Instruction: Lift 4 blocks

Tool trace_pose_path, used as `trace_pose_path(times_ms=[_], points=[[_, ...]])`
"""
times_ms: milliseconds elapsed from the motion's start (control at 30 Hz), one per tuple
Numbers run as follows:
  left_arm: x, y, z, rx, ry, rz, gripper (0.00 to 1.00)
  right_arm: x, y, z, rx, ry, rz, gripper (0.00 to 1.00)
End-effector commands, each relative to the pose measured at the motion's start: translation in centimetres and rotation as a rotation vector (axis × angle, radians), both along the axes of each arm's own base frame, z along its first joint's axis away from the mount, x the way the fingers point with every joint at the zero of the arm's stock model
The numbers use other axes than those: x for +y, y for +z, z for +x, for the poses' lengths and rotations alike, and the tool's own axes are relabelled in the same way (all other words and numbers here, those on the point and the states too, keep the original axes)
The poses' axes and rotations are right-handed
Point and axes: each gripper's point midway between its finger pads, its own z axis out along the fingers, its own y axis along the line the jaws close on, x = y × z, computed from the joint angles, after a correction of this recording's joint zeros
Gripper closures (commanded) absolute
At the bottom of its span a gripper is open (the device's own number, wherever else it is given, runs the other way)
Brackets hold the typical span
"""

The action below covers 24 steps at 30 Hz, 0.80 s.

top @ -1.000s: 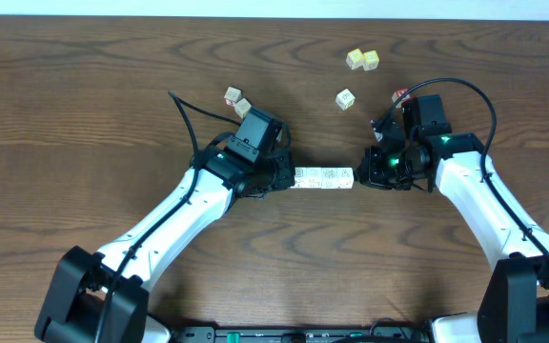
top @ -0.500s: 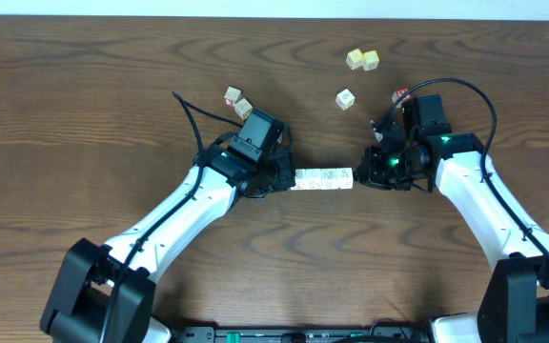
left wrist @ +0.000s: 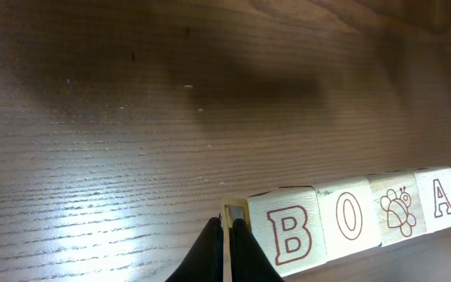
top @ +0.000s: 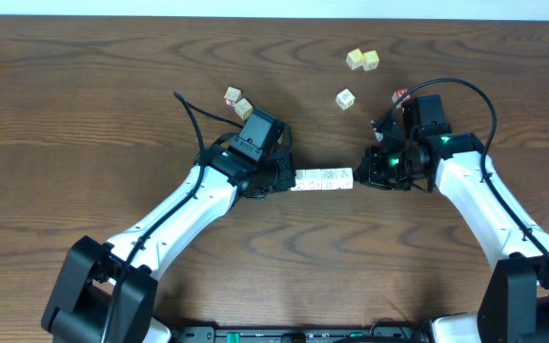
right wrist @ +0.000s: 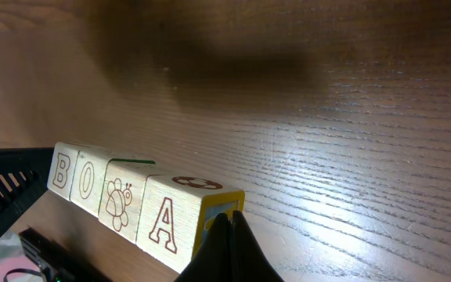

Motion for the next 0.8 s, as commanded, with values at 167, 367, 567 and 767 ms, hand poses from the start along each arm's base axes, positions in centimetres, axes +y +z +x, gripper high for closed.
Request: trace_pose_path(times_ms=[167,367,567,767], points=[[-3.73,1.99,-1.11,0.02,-0.09,-0.124,0.92,3.71,1.36,-1.64,0.035,0.08,0.148,0.99],[-3.67,1.82,-1.2,0.026,-0.09,-0.121,0.93,3.95,0.93,-1.73,0.036,0.076,0.112,0.99],[-3.5,1.47,-1.44,0.035,-0.089,-0.115,0.93,4.56,0.88,-1.77,0.027,0.094,0.113,0.99],[-3.49,1.46,-1.45,0.035,-0.09,-0.114,0.93,4.67,0.57,-1.77,0.033,0.098,0.111,0.99]])
